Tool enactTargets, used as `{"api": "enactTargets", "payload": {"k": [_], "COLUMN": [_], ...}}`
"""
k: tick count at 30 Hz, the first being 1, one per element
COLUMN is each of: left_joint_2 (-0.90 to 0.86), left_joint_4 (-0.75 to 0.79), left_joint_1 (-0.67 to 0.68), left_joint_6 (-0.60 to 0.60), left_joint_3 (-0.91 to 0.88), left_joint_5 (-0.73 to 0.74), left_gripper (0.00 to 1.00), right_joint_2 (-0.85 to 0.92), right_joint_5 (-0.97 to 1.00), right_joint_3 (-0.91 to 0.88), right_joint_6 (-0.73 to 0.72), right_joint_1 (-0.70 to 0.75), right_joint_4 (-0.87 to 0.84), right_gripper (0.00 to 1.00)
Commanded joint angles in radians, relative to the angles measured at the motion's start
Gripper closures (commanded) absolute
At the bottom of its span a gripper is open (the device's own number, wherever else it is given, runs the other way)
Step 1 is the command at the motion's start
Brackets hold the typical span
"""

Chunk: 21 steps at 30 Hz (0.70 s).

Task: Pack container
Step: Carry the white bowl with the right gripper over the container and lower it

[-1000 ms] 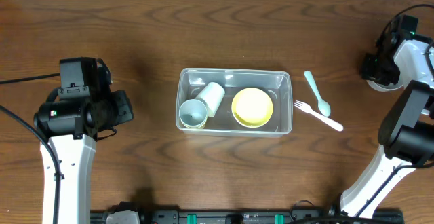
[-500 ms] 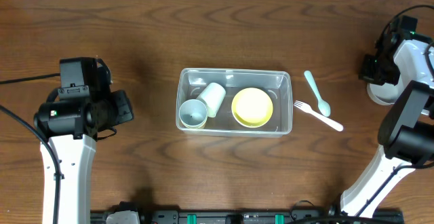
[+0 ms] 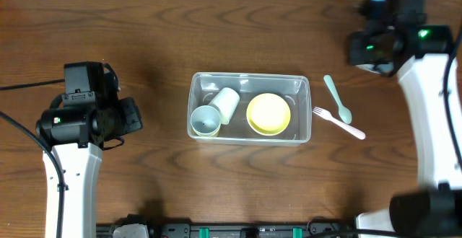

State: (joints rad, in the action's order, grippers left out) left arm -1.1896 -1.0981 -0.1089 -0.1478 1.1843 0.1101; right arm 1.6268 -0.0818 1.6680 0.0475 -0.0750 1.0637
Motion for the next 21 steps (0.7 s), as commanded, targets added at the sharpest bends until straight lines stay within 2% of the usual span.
{"api": "enactTargets", "payload": {"k": [1,8,12,21], "left_joint_2": [-0.005,-0.005,-0.005,-0.005], "left_joint_4": [-0.004,-0.004,-0.004,-0.004], "left_joint_1": [-0.004,-0.004,-0.004,-0.004], "left_joint_6": [0.020,0.020,0.020,0.020], "left_joint_3": [0.003,0.003,0.003,0.003], "left_joint_5": [0.010,0.010,0.010,0.010], "left_gripper": [0.58,0.58,0.58,0.58], "right_joint_2": [-0.032,-0.005,0.020,0.105], "right_joint_5": [0.000,0.029,0.028,0.026], "right_joint_3": [0.000,-0.027,-0.074,-0.183], "right_joint_6": [0.059,0.037,-0.010,-0.010], "right_joint_1": [-0.147,-0.407,-0.488,-0.581], "right_joint_4": [0.033,0.110,0.092,0.054], "right_gripper": [0.99,0.96,0.96,0.97]}}
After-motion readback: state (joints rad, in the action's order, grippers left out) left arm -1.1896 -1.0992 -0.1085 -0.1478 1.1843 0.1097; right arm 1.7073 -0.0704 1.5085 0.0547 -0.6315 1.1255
